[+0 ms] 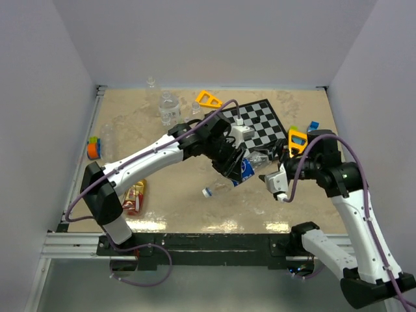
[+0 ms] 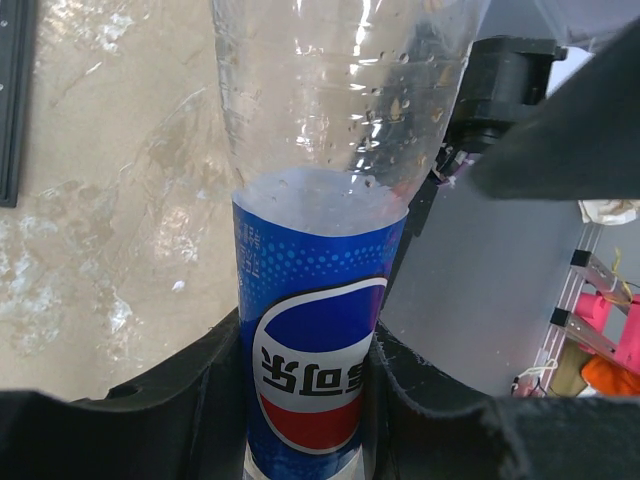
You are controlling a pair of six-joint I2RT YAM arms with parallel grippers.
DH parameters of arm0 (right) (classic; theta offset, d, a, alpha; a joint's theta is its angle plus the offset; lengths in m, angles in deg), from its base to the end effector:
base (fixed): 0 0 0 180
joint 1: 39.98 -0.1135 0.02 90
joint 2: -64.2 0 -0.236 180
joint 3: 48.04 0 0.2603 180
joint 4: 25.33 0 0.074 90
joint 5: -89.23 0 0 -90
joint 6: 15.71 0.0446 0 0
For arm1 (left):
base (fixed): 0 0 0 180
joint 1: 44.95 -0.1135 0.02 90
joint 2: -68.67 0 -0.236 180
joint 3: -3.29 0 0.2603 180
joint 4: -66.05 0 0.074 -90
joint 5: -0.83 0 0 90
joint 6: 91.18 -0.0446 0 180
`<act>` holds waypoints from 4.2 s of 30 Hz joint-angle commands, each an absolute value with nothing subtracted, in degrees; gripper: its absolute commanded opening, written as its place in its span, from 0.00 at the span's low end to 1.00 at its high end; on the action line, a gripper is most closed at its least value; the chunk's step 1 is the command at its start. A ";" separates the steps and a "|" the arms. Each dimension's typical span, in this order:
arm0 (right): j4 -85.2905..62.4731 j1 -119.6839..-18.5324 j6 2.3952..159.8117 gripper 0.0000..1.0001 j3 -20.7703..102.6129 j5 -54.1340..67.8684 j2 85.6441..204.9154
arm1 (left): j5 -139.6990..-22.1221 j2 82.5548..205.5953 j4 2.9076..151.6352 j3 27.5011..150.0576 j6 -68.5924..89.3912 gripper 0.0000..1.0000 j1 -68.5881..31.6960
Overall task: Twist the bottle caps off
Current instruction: Pick up the plastic bottle from the corner of the board.
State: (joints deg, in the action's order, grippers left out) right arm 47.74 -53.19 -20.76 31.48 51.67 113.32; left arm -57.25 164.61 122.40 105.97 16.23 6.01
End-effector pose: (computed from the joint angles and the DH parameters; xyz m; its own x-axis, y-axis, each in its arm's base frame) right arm 0.1520 0.0720 0.3551 0.7621 -0.4448 -0.4705 -0.5951 -0.1948 -0.7797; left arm 0.2181 -0.3064 0.2936 -0.7196 0.4841 -0.4978 0.6914 0.4332 -0.5781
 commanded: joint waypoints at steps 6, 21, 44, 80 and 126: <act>37.14 -64.15 -12.81 0.98 25.41 33.79 115.35 | -51.65 168.60 123.41 113.02 16.40 0.02 7.87; 32.74 -69.34 -15.97 0.25 16.62 22.26 113.51 | -51.29 171.85 122.97 117.60 17.63 0.07 7.00; 21.49 -67.32 12.31 0.14 10.82 46.67 108.75 | -87.85 113.72 102.07 76.15 23.95 1.00 4.62; 11.20 -59.41 27.18 0.17 13.19 46.25 120.63 | -84.16 101.63 72.08 45.62 27.29 0.98 4.62; 11.81 -59.32 25.86 0.16 12.75 46.34 121.24 | -87.76 114.63 62.41 52.73 32.48 0.70 3.48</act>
State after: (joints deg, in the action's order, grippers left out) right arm 12.79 -59.66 26.26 12.79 46.23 121.56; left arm -87.65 113.03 66.03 49.38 30.33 4.24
